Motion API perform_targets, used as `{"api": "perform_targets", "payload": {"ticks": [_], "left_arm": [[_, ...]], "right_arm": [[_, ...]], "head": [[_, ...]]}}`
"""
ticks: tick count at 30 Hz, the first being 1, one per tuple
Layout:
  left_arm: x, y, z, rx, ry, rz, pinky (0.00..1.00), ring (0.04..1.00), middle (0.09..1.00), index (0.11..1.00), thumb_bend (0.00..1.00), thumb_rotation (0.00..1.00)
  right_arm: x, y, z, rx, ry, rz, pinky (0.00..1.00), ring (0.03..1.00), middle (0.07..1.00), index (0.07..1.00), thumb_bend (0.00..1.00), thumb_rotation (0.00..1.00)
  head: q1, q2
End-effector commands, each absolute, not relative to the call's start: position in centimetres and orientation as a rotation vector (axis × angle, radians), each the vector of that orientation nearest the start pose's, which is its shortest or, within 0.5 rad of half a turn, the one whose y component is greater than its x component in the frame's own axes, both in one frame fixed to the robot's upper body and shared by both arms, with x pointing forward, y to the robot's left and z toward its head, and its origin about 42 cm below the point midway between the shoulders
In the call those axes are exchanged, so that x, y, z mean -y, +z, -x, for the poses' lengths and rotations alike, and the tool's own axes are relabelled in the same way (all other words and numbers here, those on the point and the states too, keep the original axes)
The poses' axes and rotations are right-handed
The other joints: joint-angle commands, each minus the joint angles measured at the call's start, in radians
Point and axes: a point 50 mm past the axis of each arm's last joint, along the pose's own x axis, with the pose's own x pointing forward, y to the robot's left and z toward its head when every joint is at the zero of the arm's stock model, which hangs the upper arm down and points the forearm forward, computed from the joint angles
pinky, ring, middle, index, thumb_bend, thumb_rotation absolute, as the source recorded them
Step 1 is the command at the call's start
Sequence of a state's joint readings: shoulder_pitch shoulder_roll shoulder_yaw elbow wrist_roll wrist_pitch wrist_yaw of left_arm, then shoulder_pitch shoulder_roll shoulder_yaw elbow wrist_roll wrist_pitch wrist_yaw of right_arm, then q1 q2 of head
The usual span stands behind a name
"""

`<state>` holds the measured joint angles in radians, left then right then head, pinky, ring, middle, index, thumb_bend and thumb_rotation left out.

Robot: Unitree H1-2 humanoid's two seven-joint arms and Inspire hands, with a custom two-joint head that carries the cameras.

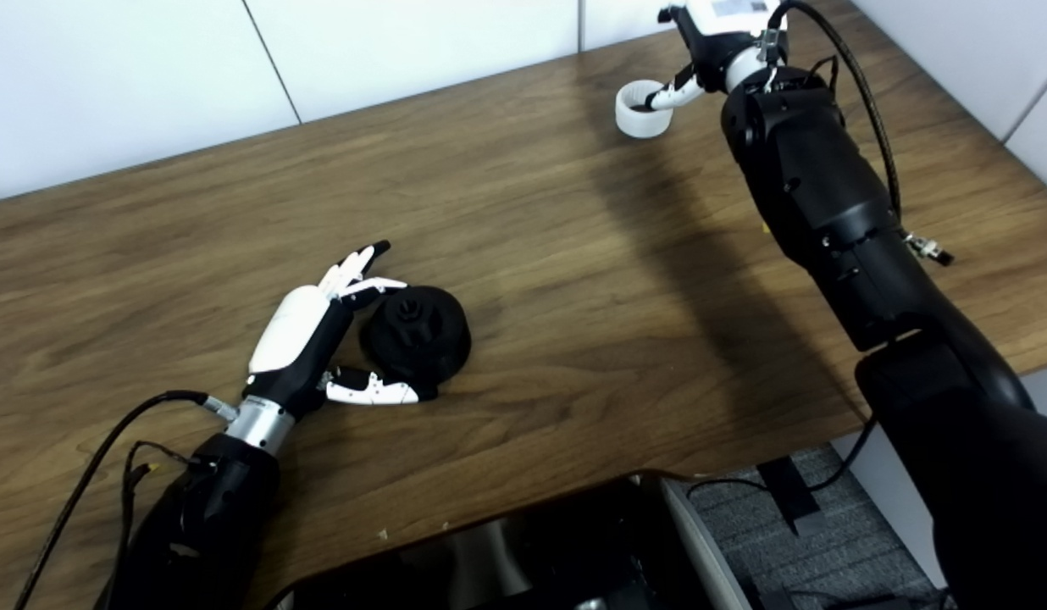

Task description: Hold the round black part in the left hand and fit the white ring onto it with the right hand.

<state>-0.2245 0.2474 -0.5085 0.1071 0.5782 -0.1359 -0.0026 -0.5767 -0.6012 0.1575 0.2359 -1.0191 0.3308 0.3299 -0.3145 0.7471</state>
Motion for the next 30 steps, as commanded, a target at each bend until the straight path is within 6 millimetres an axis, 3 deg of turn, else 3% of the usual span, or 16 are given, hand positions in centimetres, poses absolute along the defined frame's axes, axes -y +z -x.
{"api": "perform_targets", "payload": {"ticks": [1,9,18,30], "left_arm": [[-15.3,8.6,-30.4,0.245,-0.649,-0.952,1.00,1.000,1.000,0.637,1.00,0.30],[-15.3,8.6,-30.3,0.243,-0.648,-0.949,1.00,1.000,1.000,0.639,1.00,0.31],[-15.1,8.5,-30.2,0.238,-0.649,-0.948,1.00,1.000,1.000,0.636,1.00,0.32],[-15.0,8.2,-30.0,0.237,-0.648,-0.945,1.00,1.000,1.000,0.632,1.00,0.32]], "right_arm": [[37.2,30.4,-45.7,-0.086,-0.181,1.589,0.95,0.934,0.844,0.862,0.67,0.39],[36.5,29.4,-46.5,-0.058,-0.135,1.570,0.95,0.922,0.824,0.845,0.63,0.41],[35.7,28.7,-47.1,-0.074,-0.103,1.600,0.93,0.918,0.828,0.854,0.69,0.48],[34.8,27.6,-47.9,-0.093,-0.058,1.648,0.94,0.920,0.828,0.865,0.71,0.49]], "head": [[0.000,0.001],[0.014,0.001],[0.029,-0.003],[0.037,-0.002]]}}
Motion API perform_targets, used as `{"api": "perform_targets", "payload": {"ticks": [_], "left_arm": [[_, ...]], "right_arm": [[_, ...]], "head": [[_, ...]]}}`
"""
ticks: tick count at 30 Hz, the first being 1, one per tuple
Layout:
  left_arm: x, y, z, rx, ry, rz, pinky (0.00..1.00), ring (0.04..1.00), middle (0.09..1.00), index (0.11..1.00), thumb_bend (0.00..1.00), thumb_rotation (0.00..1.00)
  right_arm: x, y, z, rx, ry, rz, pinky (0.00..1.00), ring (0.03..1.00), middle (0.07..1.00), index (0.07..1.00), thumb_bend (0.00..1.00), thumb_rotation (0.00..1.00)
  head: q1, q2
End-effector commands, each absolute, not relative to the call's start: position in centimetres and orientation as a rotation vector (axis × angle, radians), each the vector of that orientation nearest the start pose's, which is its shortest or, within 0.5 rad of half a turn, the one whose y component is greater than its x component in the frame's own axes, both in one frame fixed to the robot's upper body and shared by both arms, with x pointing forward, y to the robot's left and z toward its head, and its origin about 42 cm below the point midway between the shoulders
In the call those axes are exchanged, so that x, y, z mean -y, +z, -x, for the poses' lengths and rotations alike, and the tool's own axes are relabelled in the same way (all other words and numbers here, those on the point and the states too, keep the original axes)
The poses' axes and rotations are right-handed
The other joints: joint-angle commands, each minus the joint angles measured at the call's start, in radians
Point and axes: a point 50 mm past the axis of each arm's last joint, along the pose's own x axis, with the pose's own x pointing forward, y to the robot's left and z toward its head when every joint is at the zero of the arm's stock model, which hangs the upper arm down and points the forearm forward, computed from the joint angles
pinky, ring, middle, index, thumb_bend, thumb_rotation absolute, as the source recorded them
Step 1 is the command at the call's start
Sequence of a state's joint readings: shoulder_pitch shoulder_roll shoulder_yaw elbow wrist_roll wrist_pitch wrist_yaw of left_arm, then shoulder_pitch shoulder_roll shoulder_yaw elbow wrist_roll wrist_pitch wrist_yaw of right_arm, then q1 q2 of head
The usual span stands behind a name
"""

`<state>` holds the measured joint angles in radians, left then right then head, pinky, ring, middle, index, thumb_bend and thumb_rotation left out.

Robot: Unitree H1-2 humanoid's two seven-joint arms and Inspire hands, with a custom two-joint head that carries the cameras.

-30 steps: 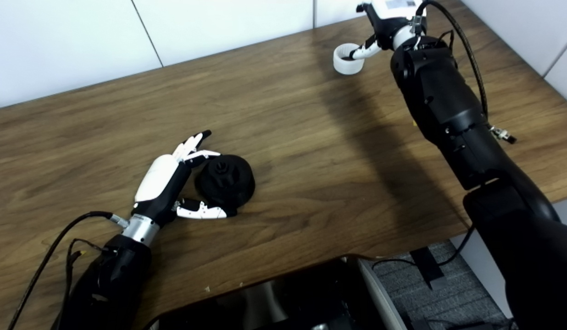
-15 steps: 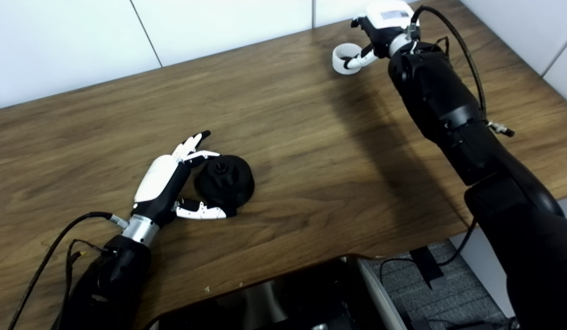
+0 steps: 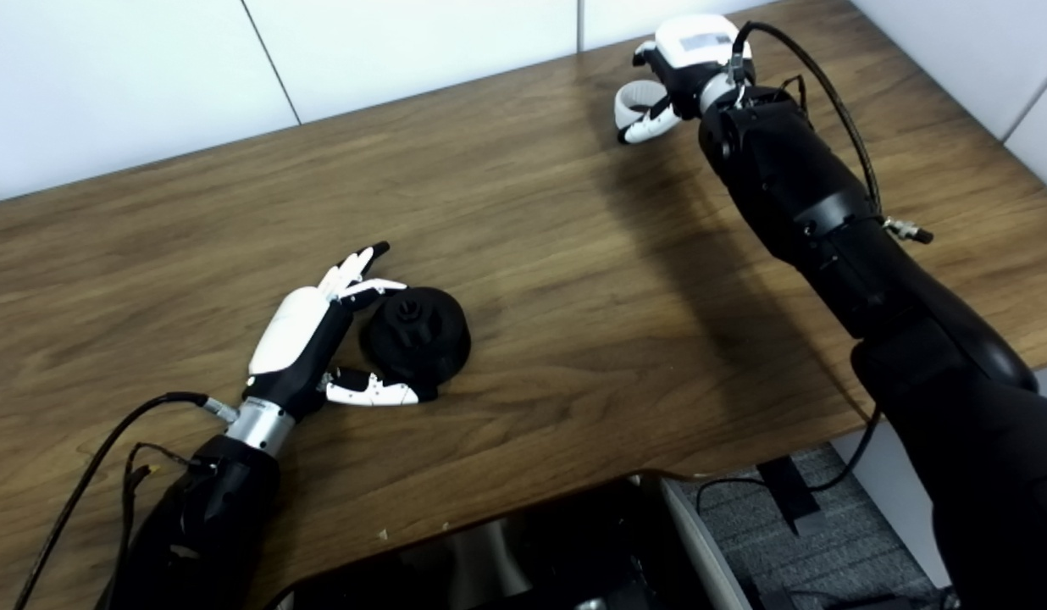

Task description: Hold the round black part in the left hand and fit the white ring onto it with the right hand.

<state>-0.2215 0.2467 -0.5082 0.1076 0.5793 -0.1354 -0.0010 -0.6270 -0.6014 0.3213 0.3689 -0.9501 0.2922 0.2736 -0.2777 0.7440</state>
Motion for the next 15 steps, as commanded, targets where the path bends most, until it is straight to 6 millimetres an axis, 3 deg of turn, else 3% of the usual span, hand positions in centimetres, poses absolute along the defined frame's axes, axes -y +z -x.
{"api": "perform_targets", "payload": {"ticks": [1,15], "left_arm": [[-14.98,8.19,-29.99,0.236,-0.650,-0.947,1.00,1.000,1.000,0.632,1.00,0.32],[-14.97,8.10,-29.63,0.229,-0.658,-0.939,1.00,1.000,1.000,0.633,1.00,0.31]], "right_arm": [[34.75,27.49,-47.91,-0.095,-0.055,1.648,0.94,0.920,0.828,0.865,0.71,0.49],[34.76,26.85,-48.36,-0.126,-0.030,1.684,0.95,0.925,0.843,0.872,0.72,0.45]], "head": [[0.000,0.001],[0.006,0.001]]}}
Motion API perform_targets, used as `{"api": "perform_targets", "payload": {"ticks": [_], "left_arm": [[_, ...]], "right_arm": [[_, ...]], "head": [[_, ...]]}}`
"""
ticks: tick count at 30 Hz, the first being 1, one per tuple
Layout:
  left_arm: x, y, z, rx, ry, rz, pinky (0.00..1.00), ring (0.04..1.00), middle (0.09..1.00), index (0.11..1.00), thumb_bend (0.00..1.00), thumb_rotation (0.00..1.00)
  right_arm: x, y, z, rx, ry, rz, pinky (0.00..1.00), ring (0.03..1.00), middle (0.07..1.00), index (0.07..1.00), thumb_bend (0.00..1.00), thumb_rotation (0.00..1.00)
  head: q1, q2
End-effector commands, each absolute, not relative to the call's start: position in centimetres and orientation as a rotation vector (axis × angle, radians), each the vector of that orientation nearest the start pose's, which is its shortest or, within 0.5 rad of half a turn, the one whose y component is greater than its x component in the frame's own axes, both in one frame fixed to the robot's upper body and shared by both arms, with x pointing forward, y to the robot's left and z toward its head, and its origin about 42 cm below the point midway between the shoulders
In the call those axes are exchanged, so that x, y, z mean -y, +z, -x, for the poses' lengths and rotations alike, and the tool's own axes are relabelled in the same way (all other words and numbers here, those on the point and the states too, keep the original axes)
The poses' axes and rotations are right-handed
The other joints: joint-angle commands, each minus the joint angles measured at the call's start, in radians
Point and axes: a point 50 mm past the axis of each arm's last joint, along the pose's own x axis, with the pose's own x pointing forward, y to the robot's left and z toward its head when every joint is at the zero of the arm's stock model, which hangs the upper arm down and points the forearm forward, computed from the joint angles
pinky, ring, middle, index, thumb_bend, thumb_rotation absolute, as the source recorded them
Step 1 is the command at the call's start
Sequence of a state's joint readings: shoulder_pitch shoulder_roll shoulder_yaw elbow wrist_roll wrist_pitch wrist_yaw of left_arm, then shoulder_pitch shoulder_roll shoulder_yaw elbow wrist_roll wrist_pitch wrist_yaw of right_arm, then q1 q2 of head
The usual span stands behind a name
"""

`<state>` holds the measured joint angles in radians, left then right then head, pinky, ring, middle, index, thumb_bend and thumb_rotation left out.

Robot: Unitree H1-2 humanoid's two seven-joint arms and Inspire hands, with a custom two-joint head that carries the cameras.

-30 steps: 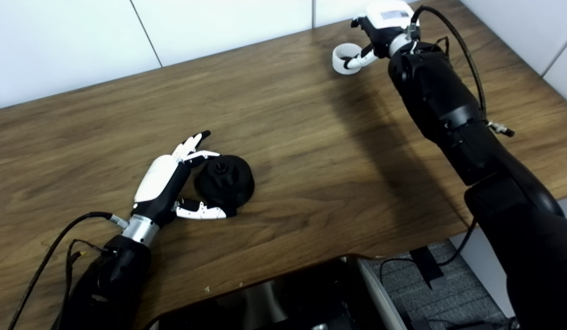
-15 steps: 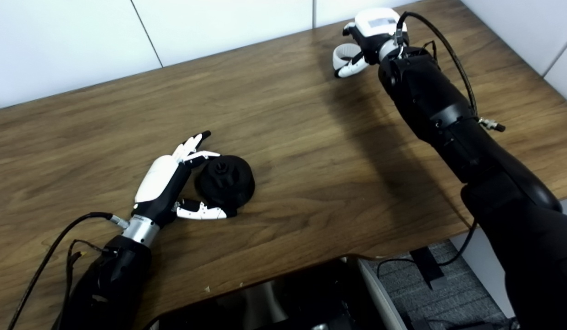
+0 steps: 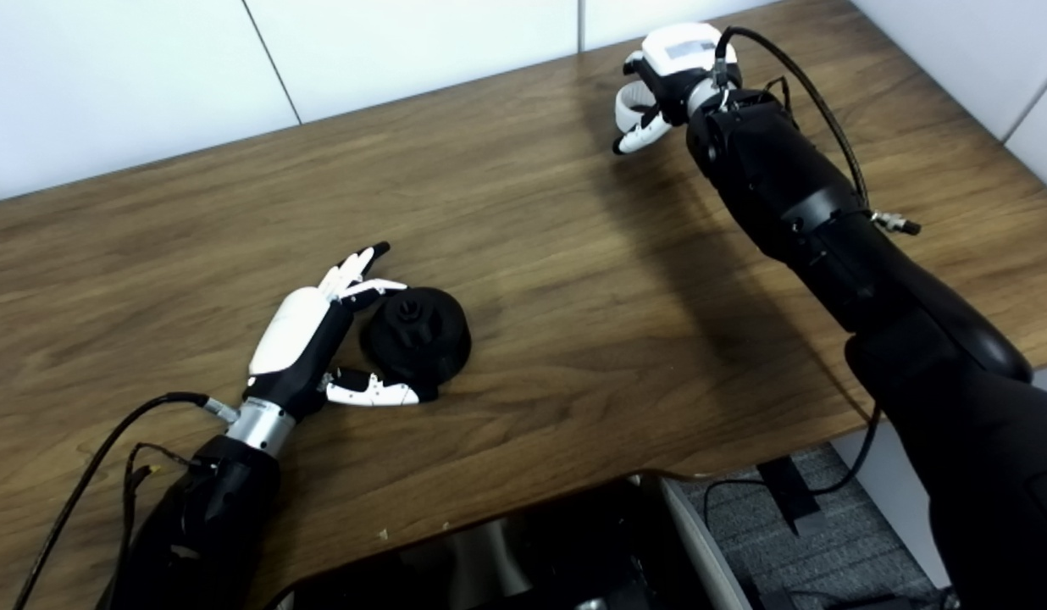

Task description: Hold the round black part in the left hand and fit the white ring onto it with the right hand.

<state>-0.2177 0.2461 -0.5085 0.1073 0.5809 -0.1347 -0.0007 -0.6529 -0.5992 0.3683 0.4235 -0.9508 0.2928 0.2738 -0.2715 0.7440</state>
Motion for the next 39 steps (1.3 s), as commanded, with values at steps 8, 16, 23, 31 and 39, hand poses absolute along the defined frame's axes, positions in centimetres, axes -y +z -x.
{"api": "perform_targets", "payload": {"ticks": [8,16,23,31,39], "left_arm": [[-15.1,8.1,-29.5,0.227,-0.655,-0.938,1.00,1.000,1.000,0.633,1.00,0.31],[-15.3,8.1,-29.5,0.227,-0.652,-0.932,1.00,1.000,1.000,0.632,1.00,0.31],[-15.4,8.2,-29.6,0.227,-0.647,-0.940,1.00,1.000,1.000,0.630,1.00,0.31],[-15.5,8.4,-29.7,0.231,-0.646,-0.938,1.00,1.000,1.000,0.629,1.00,0.31],[-15.6,8.4,-29.7,0.228,-0.650,-0.947,1.00,1.000,1.000,0.632,1.00,0.32]], "right_arm": [[35.0,27.0,-48.8,-0.140,-0.018,1.707,0.97,0.932,0.853,0.873,0.70,0.43],[35.7,27.1,-49.3,-0.171,-0.015,1.737,0.99,0.937,0.858,0.870,0.70,0.42],[36.5,27.2,-49.2,-0.173,-0.021,1.747,0.96,0.921,0.845,0.858,0.71,0.42],[37.1,27.7,-49.3,-0.180,-0.026,1.738,0.98,0.918,0.831,0.823,0.70,0.39],[37.6,27.9,-49.2,-0.215,-0.028,1.745,0.99,0.920,0.819,0.820,0.70,0.39]], "head": [[0.002,0.004],[0.001,0.005],[0.001,0.005],[-0.001,0.007],[-0.002,0.009]]}}
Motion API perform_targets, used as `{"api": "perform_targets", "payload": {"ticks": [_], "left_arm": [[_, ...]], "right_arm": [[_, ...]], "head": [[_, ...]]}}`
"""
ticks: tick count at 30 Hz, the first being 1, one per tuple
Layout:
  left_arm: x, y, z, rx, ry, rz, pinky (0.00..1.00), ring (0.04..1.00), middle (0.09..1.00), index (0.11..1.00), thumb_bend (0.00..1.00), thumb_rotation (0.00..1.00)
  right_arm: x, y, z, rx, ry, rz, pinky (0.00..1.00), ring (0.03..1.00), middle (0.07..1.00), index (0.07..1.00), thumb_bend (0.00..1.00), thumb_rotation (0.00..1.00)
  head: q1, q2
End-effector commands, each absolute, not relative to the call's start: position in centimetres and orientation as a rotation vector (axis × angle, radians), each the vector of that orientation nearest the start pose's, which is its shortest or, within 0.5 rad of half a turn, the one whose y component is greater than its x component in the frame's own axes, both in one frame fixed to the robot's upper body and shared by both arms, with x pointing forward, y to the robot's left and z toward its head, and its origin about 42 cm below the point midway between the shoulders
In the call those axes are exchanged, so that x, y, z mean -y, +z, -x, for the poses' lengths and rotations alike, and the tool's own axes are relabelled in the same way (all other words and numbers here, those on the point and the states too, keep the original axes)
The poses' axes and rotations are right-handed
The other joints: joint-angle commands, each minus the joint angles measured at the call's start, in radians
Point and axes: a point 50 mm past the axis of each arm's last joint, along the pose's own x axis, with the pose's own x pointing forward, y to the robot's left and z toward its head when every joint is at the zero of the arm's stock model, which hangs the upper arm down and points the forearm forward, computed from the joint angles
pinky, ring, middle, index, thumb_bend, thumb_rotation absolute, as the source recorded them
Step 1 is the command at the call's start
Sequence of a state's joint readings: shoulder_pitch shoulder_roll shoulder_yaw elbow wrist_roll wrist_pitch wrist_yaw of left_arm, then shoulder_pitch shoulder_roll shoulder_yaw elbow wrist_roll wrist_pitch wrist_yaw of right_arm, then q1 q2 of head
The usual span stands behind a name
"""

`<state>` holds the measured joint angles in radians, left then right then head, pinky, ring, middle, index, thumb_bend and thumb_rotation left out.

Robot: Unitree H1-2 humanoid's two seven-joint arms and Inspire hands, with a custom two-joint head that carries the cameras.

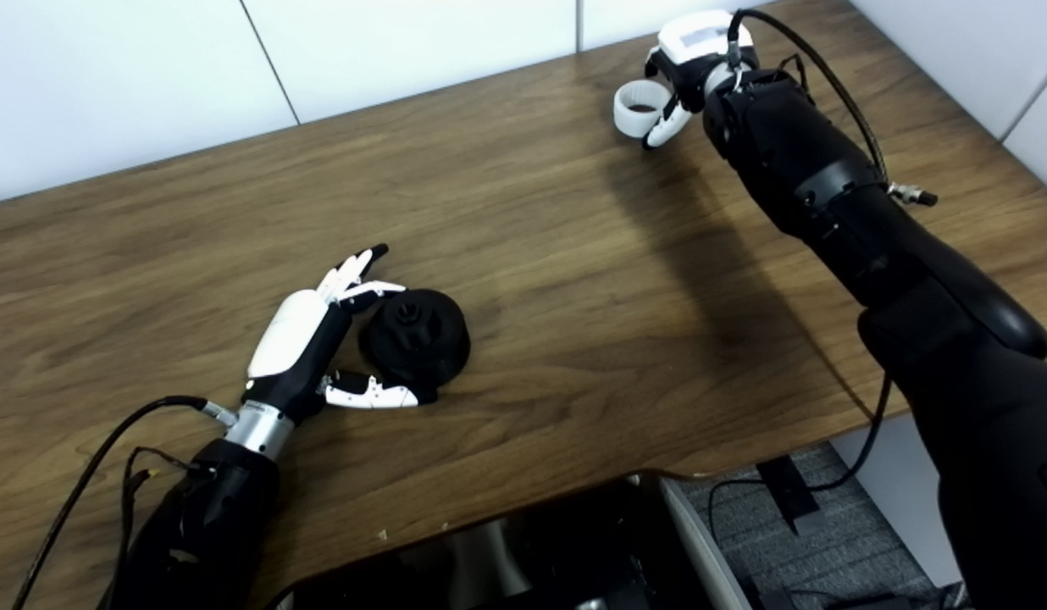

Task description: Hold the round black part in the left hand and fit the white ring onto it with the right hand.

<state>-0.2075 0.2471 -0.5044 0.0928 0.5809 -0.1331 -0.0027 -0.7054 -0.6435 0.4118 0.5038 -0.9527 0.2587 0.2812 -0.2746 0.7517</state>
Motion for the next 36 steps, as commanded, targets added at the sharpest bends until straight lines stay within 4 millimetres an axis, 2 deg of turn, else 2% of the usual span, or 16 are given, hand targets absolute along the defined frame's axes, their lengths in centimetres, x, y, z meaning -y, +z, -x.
{"api": "perform_targets", "payload": {"ticks": [1,10,36], "left_arm": [[-15.6,8.4,-29.7,0.227,-0.650,-0.946,1.00,1.000,1.000,0.631,1.00,0.31],[-15.6,8.4,-29.8,0.232,-0.647,-0.942,1.00,1.000,1.000,0.632,1.00,0.30],[-15.2,8.4,-29.5,0.222,-0.651,-0.939,1.00,1.000,1.000,0.632,1.00,0.31]], "right_arm": [[37.6,27.9,-49.1,-0.218,-0.028,1.745,0.99,0.918,0.813,0.820,0.70,0.39],[37.7,27.5,-48.8,-0.204,-0.025,1.715,1.00,0.868,0.738,0.799,0.68,0.37],[35.5,27.2,-49.2,-0.190,0.018,1.720,0.98,0.873,0.769,0.864,0.74,0.43]], "head": [[0.001,0.001],[0.007,0.004],[0.023,0.012]]}}
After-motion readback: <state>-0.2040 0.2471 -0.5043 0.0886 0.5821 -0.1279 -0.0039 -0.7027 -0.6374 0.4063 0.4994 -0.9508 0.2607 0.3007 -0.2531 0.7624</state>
